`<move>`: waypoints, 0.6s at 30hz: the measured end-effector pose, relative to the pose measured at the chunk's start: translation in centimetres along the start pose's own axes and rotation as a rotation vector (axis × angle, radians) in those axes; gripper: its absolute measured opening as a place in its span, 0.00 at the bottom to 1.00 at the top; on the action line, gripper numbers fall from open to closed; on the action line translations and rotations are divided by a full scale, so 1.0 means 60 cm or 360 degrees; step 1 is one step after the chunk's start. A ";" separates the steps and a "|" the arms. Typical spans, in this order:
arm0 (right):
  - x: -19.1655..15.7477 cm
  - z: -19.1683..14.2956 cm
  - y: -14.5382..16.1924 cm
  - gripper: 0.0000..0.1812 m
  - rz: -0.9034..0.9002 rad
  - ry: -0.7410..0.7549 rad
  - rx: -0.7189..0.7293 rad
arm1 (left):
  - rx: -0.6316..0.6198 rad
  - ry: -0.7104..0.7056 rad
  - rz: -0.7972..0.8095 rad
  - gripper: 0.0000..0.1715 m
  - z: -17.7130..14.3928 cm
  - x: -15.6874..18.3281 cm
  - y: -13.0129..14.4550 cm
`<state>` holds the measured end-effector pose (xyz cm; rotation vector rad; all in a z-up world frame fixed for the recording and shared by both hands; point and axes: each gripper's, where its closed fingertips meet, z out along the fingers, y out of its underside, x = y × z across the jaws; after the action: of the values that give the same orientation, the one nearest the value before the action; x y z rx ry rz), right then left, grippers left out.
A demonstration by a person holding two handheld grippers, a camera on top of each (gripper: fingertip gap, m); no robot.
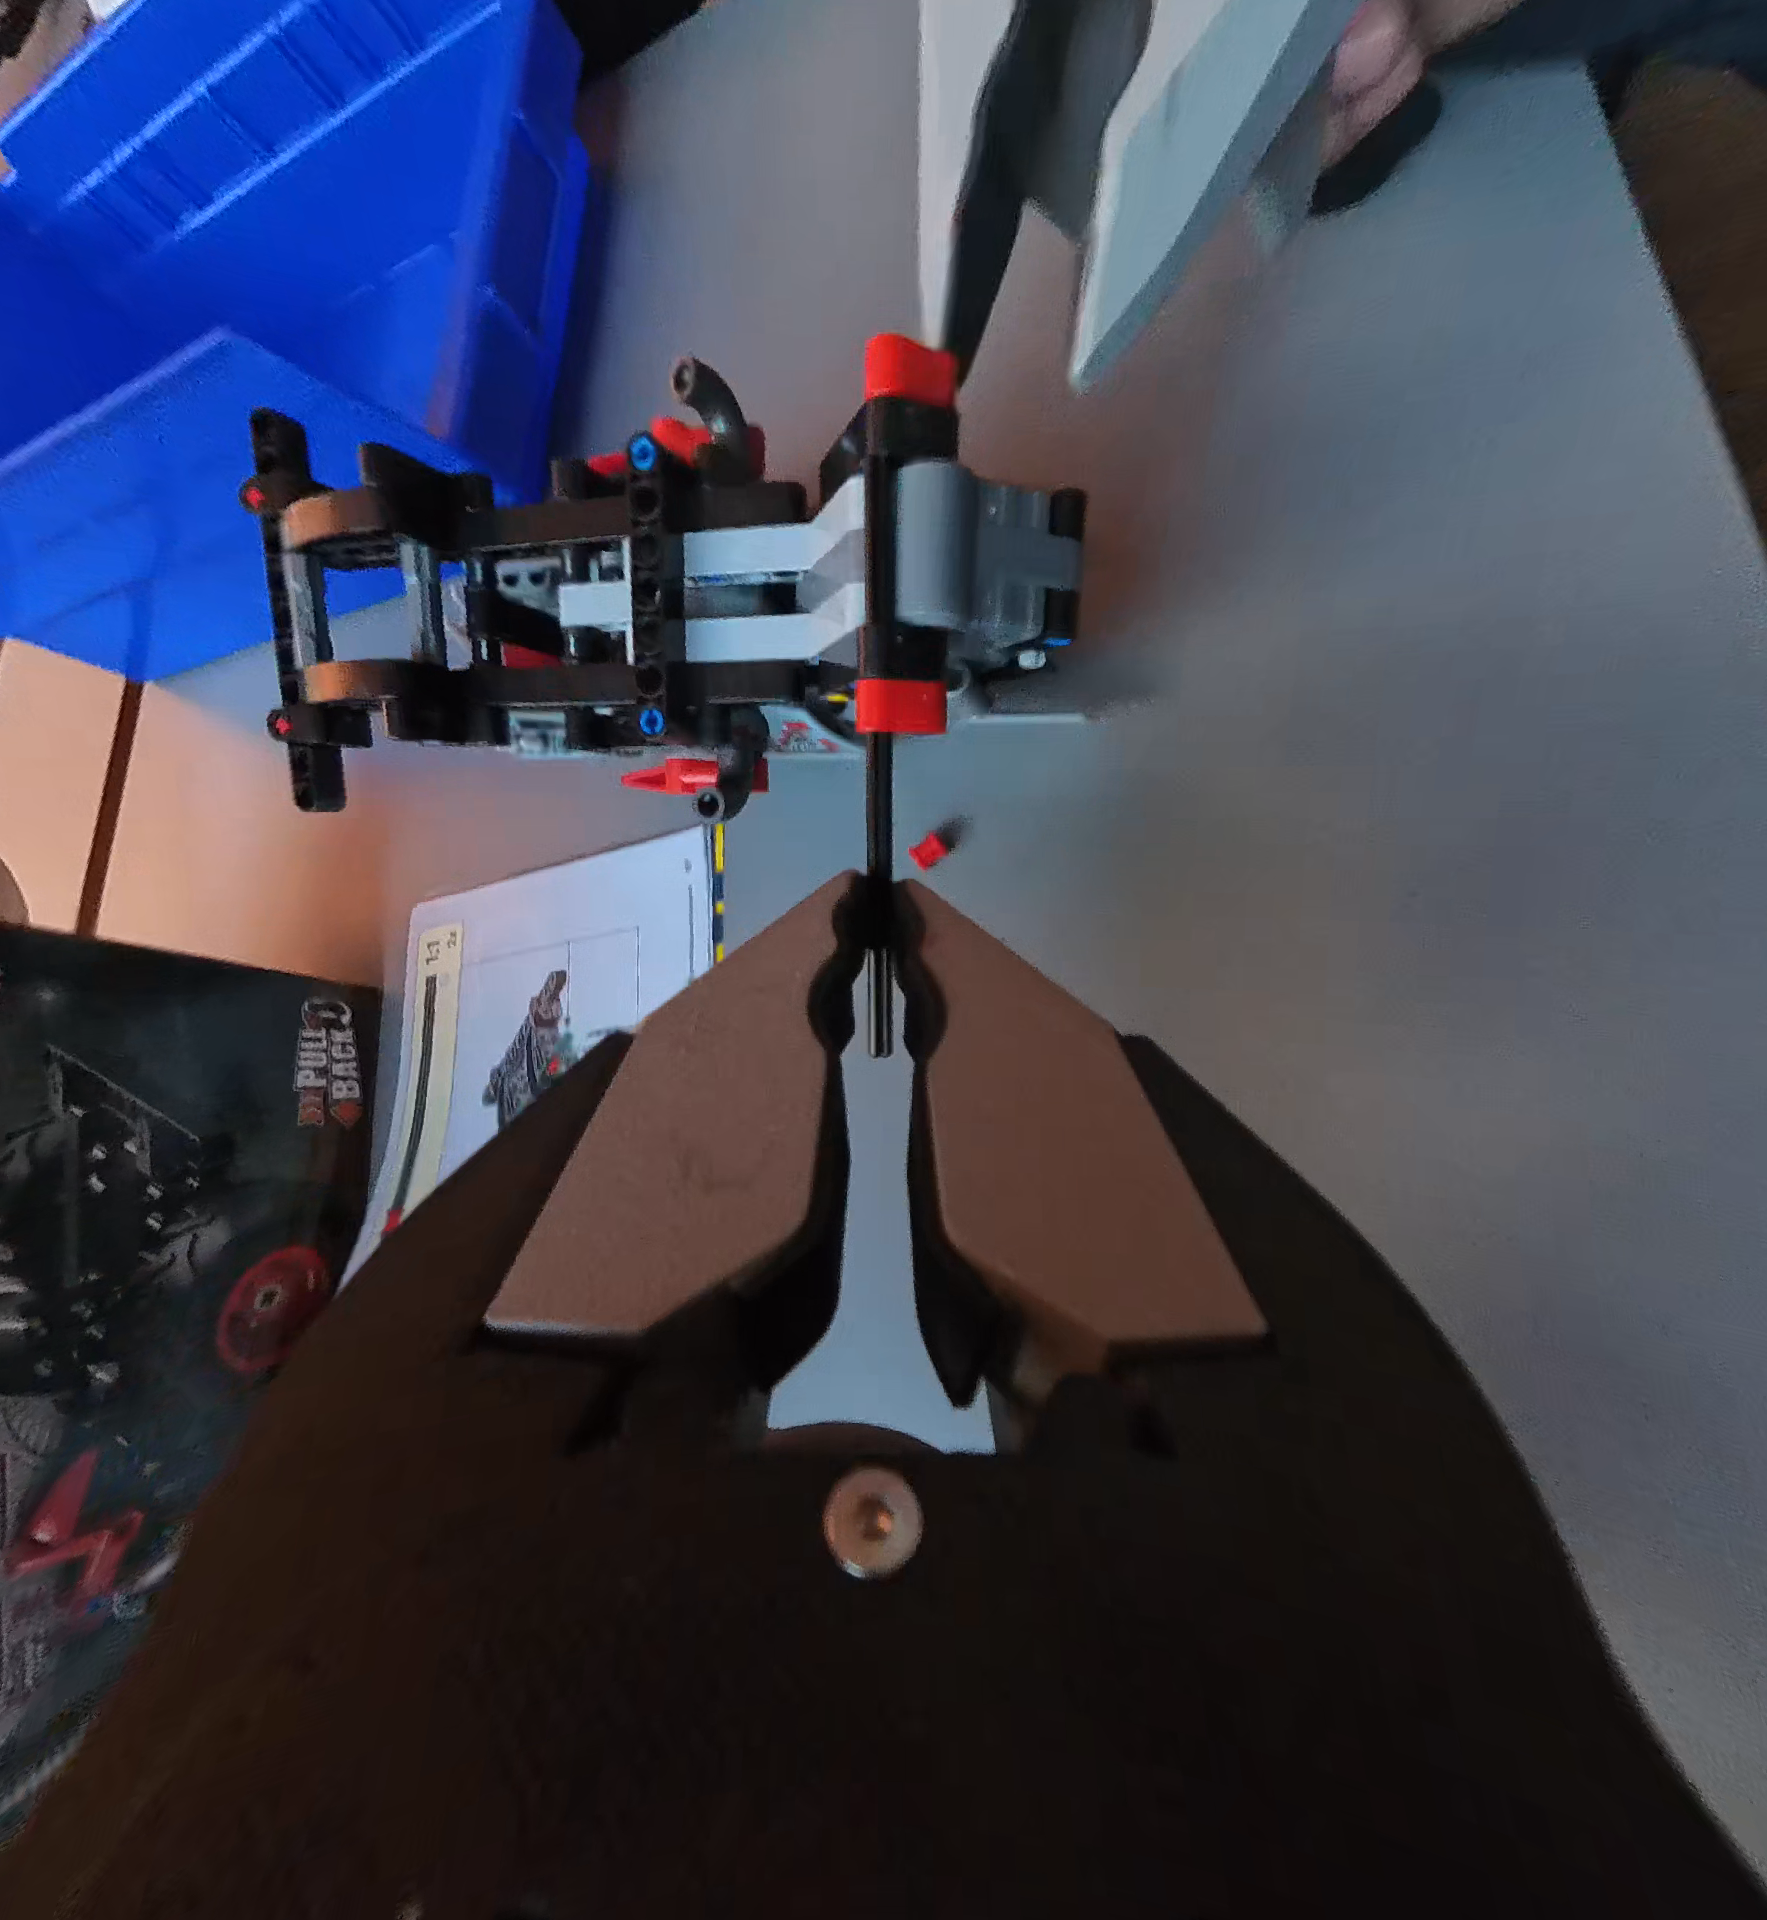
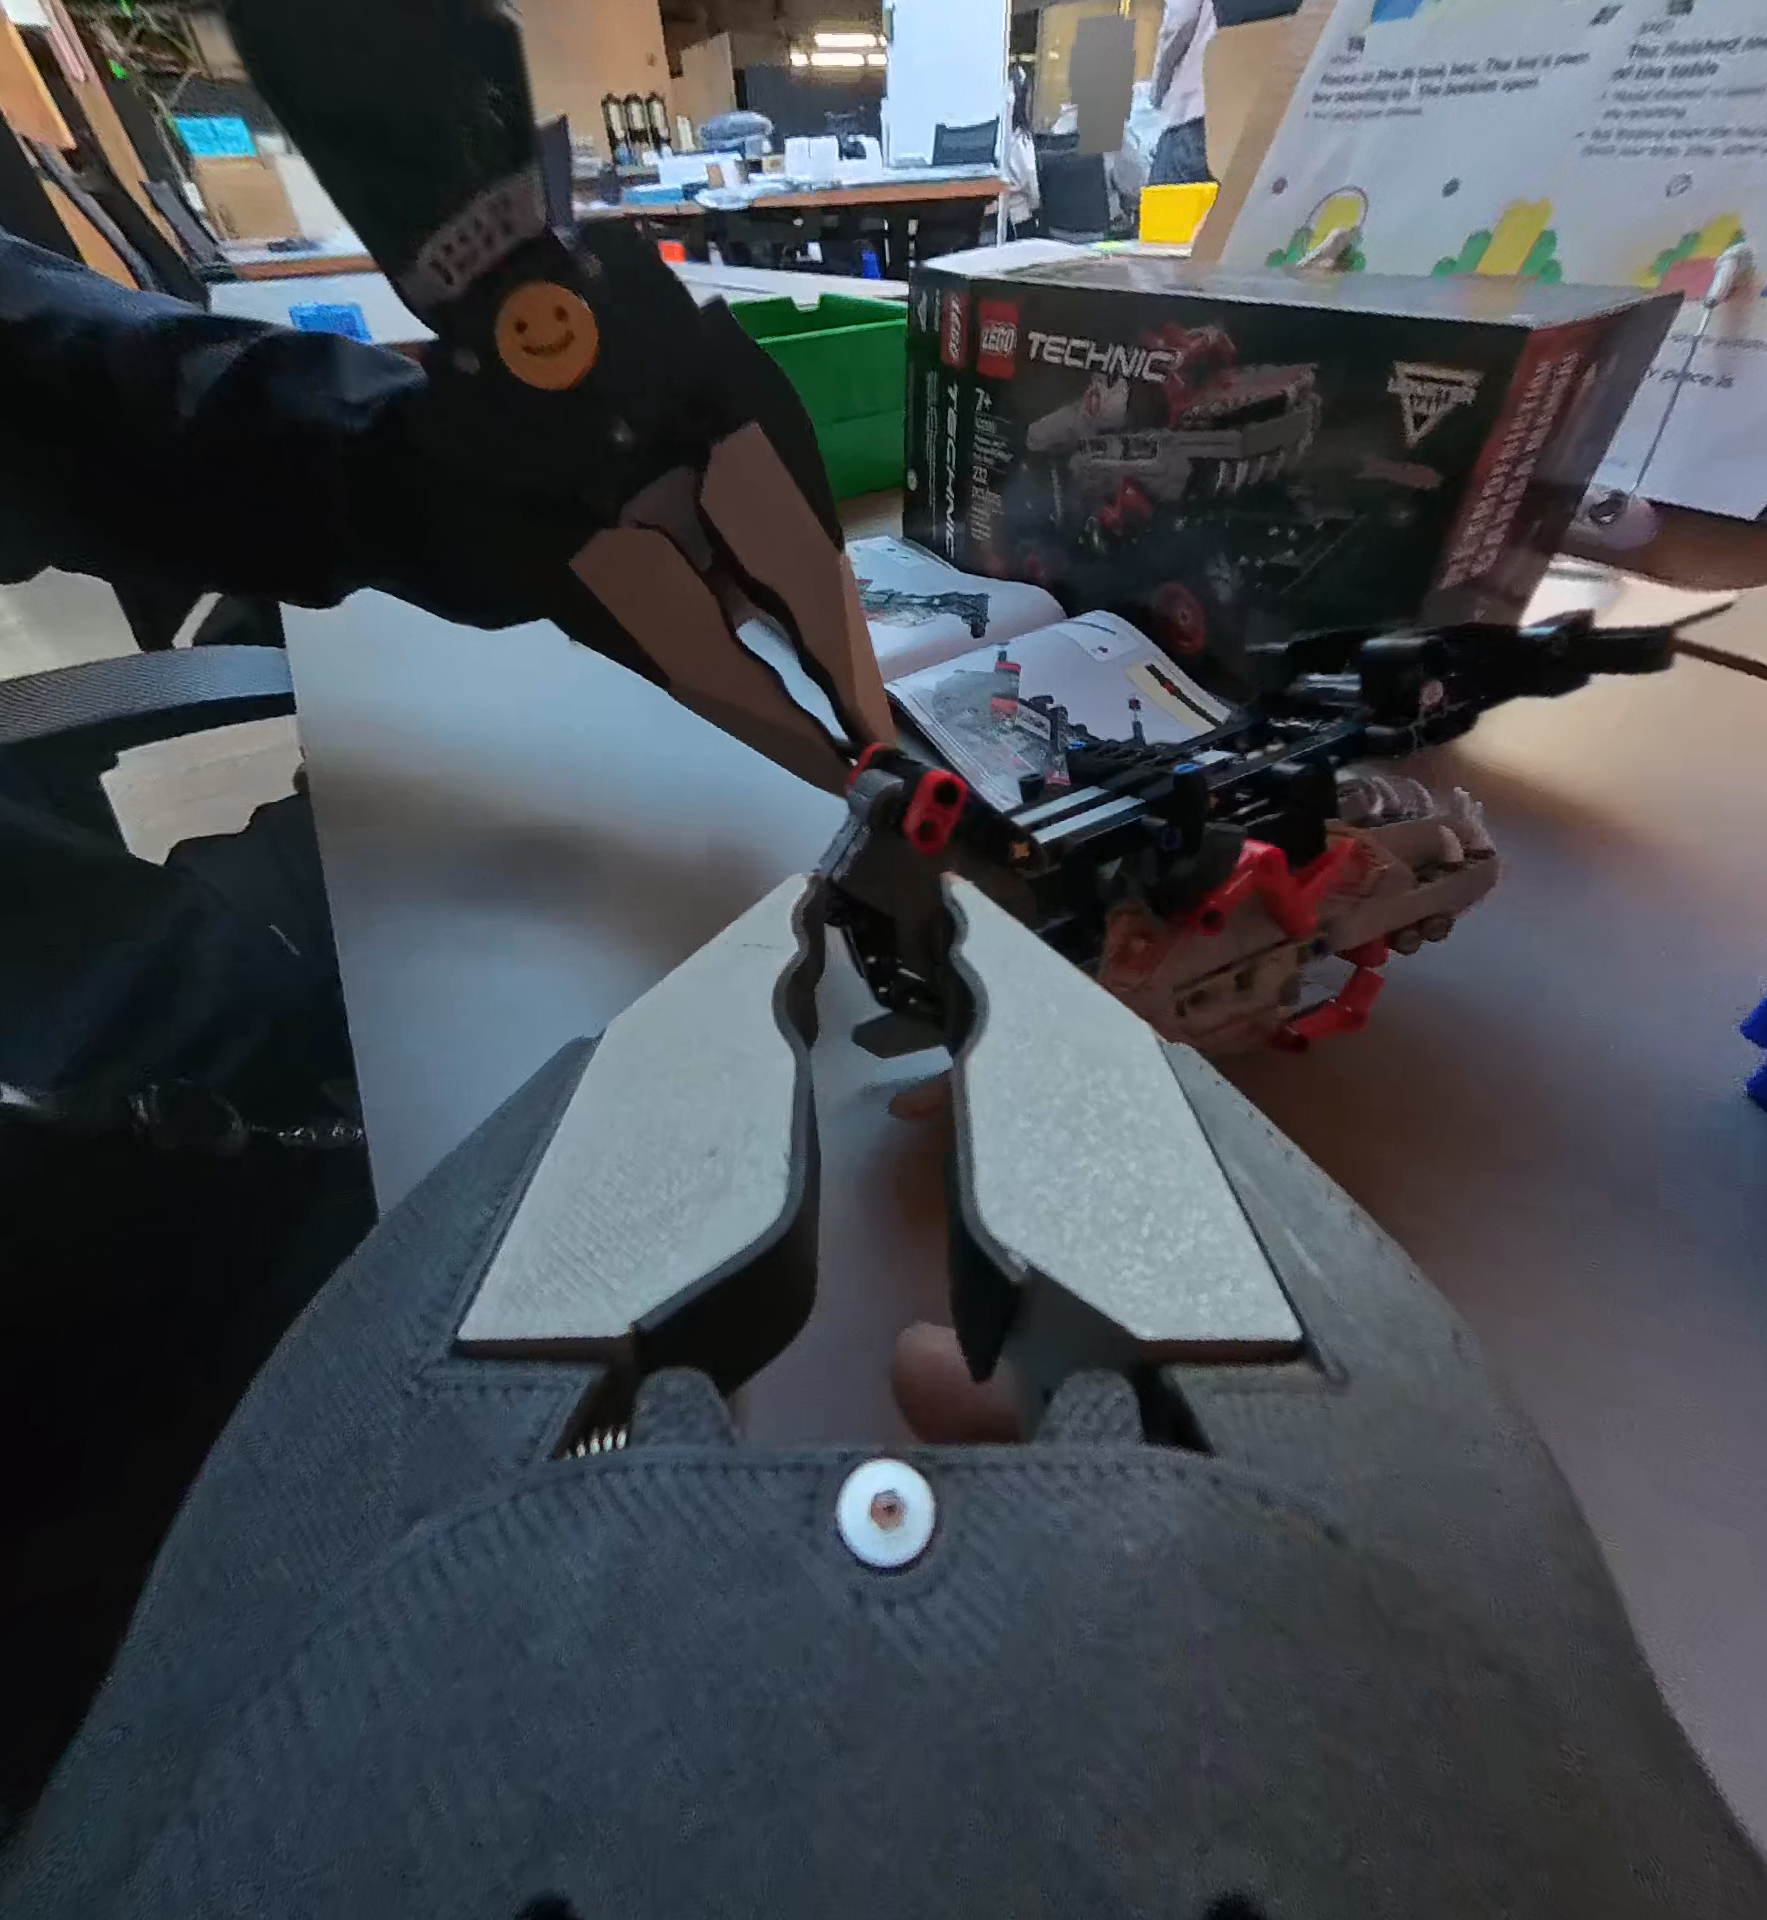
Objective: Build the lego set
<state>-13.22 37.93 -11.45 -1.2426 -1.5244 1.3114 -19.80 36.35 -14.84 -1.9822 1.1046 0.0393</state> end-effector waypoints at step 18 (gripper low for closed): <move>-0.008 0.050 -0.007 0.11 -0.0147 0.0112 -0.0027 | -0.0032 -0.0131 0.0032 0.00 0.011 -0.008 0.067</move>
<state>-16.05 36.75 -11.60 -1.2017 -1.5275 1.1854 -22.76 36.11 -17.70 -1.9695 1.0745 0.1418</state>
